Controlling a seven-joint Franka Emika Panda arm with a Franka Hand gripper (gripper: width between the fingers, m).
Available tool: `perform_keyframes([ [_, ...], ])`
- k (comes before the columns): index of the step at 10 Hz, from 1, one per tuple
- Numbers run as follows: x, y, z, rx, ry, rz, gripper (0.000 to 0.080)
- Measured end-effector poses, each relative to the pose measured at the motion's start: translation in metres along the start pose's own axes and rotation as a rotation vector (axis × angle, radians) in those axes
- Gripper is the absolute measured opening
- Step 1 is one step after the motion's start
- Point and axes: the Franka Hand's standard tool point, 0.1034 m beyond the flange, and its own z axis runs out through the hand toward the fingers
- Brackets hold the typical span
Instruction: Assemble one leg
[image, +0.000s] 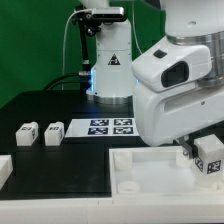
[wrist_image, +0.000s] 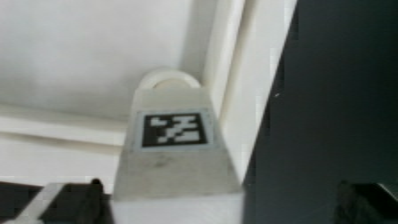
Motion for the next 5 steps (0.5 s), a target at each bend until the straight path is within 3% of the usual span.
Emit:
perform_keyframes([
  [4, 0.0011, 0.0106, 0.0034, -0.004, 0.025, 0.005, 0.0649],
  [5, 0.0011, 0.0099, 0.0036, -0.004, 0.024, 0.028, 0.0527],
])
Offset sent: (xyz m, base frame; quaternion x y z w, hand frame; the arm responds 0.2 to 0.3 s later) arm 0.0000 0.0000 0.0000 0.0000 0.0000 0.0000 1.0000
